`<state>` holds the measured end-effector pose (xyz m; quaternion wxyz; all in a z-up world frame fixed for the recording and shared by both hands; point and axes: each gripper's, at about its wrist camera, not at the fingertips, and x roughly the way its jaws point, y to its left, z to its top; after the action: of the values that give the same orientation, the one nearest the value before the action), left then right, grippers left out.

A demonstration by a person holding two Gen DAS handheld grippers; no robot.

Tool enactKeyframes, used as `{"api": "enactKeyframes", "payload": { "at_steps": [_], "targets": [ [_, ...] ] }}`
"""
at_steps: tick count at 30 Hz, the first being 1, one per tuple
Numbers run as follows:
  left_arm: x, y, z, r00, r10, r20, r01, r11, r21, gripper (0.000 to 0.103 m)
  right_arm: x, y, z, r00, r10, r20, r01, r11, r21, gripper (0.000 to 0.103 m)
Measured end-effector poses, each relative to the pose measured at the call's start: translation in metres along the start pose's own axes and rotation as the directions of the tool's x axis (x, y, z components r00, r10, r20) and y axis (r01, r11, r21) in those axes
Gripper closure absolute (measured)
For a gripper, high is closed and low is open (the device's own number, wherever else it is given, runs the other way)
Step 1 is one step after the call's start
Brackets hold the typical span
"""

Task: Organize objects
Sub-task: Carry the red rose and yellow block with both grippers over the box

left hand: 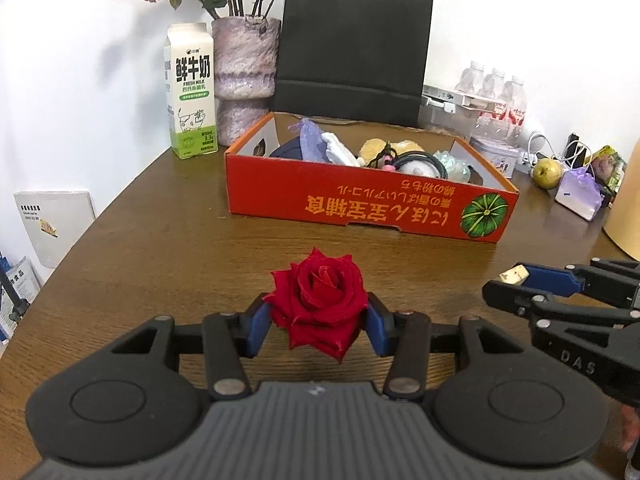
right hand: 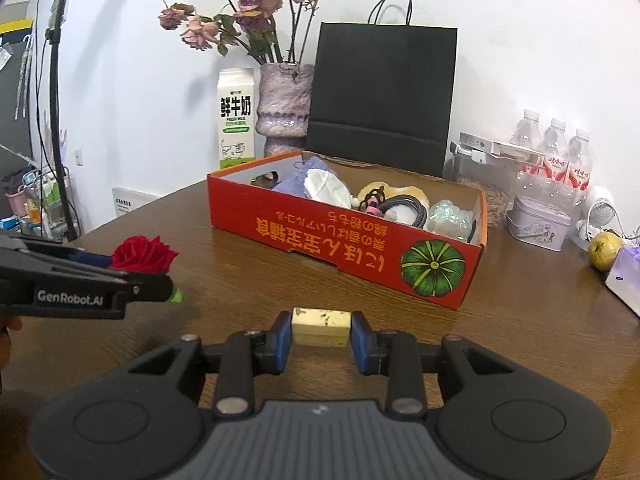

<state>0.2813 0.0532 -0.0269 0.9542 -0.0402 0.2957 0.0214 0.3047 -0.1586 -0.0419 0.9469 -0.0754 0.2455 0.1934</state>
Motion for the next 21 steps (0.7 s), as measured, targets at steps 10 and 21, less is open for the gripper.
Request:
{"api": "enactKeyframes", "payload": {
  "at_steps": [10, 21],
  "targets": [
    [-0.009, -0.013, 0.030, 0.999, -0.004, 0.044, 0.003, 1.000, 0.018, 0.053, -0.007, 0.001, 0.018, 0.999, -0.018, 0.028, 0.018, 1.000, -0.010, 0.073],
    [0.006, -0.016, 0.052, 0.998, -0.007, 0.059, 0.007, 1.000, 0.005, 0.053, 0.005, -0.004, 0.042, 0.998, -0.023, 0.056, 0.024, 1.000, -0.008, 0.073]
  ]
}}
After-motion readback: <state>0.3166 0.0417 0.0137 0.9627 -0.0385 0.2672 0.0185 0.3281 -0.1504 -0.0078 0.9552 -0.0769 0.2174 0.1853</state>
